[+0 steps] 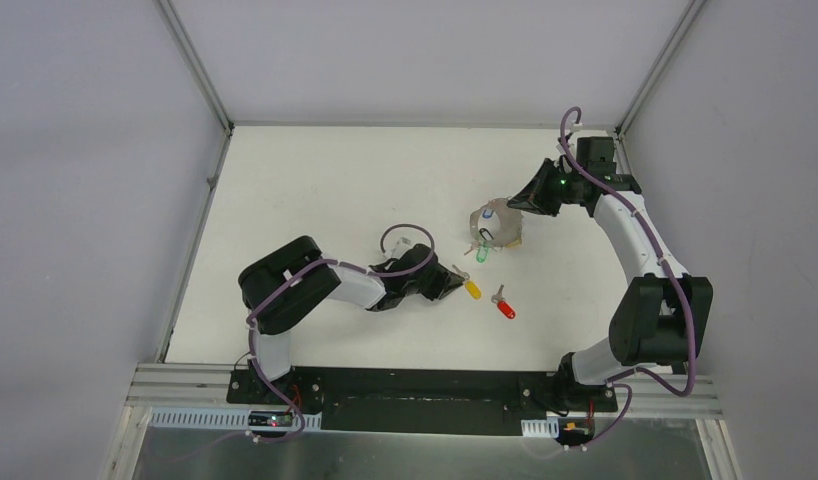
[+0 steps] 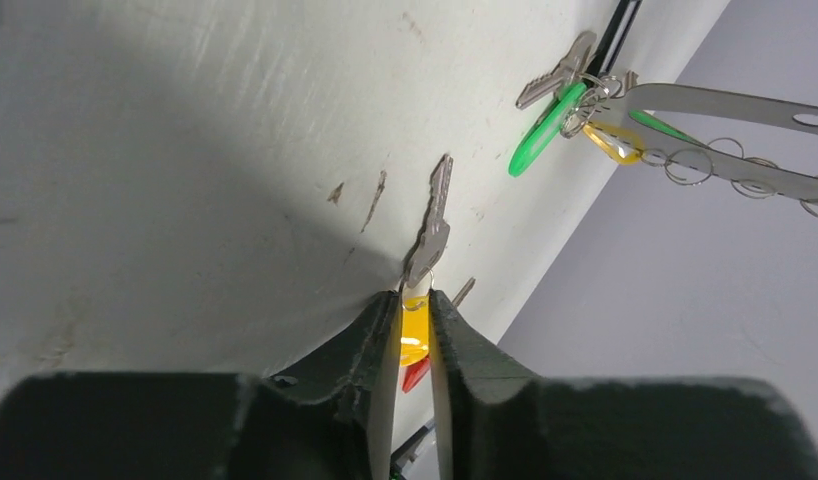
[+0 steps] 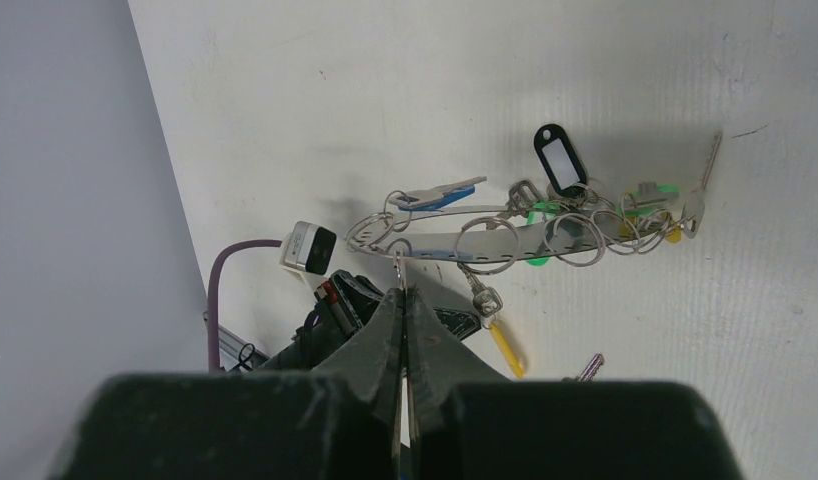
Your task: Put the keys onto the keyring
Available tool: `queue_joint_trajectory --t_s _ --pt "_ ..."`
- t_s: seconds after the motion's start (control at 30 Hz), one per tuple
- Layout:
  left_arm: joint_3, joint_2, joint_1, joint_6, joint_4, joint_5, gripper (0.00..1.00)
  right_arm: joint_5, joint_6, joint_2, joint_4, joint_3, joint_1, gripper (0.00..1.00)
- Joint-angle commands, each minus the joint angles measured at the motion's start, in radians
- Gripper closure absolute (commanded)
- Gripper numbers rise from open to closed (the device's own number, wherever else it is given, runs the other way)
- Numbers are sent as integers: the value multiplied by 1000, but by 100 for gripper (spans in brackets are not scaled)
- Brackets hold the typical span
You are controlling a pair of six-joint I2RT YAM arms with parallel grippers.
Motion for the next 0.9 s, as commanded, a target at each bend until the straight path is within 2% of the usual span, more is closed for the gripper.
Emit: queue_joint_trajectory --t_s 0.0,0.17,0.4,0.53,0.63,0.73,0.87 --pt "-13 13 25 69 -149 -53 77 -17 9 8 16 30 -5 100" --pt "41 52 34 129 -129 1 65 -24 11 15 18 33 -5 100" --pt "83 75 35 163 -111 18 67 -34 14 20 18 34 -5 100" --pt "109 49 34 254 -169 -3 65 -40 17 23 18 35 -4 100" --pt "204 38 35 438 -313 0 60 -41 18 24 18 36 -5 100" --pt "374 60 26 605 -554 7 49 -40 21 25 19 37 -5 100" --pt "568 116 -3 680 -818 -47 43 -45 25 30 23 35 -4 100"
